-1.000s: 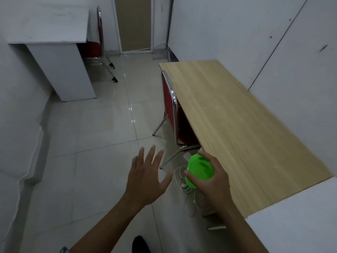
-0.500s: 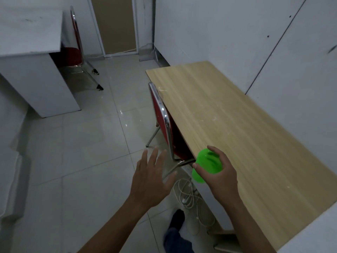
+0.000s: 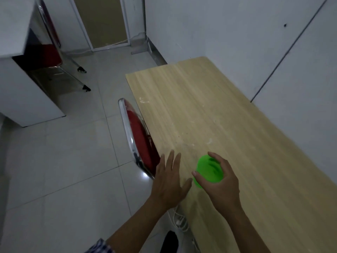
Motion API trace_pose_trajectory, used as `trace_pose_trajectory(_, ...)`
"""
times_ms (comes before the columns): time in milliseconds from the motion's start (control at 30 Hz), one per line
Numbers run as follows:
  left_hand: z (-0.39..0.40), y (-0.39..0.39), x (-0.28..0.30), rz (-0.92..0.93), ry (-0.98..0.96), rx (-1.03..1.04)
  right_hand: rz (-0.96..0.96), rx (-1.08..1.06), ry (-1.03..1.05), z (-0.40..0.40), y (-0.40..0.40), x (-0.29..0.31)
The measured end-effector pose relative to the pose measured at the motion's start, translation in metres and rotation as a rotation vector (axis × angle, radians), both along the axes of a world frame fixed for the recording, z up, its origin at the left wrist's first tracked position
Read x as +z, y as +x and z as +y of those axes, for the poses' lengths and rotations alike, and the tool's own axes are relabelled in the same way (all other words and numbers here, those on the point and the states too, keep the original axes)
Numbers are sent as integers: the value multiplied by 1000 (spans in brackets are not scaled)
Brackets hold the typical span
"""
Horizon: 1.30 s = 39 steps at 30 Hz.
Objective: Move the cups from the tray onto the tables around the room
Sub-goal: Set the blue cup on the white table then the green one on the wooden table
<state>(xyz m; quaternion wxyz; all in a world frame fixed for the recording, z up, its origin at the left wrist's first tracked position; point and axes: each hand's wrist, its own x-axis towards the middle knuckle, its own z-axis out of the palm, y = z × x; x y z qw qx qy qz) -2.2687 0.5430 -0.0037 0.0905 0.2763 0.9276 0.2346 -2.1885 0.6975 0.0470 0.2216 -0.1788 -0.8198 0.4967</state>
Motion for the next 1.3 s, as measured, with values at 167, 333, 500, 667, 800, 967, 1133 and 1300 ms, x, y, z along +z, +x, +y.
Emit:
trace_pose_trajectory(167,52,-74,-50,-68,-116,86,-3,-19,9,40,-53,-35)
trace_pose_trajectory(333,76,-135,-88,0,-191,146,3,-14,14,61,-94,-64)
trace_pose_trajectory(500,82,-166,-105,69,-229,99,14,0,15,77,-126,-82)
trace_pose_trajectory(667,85,-166,-112,101,-209,109,10,30,3,85,-158,-95)
trace_pose_trajectory(800,86,-166,-113,102,-219,118,12,29,4,92,-187,-100)
trace_pose_trajectory(967,87,-168,-114,102,-221,125,22,19,36,102,-227,-102)
trace_pose_trajectory(1133,88,-170,-117,104,-228,131,15,27,54,112,-261,-104)
trace_pose_trajectory(1300,88,-171,-118,92,-226,129,18,1,46,121,-285,-108)
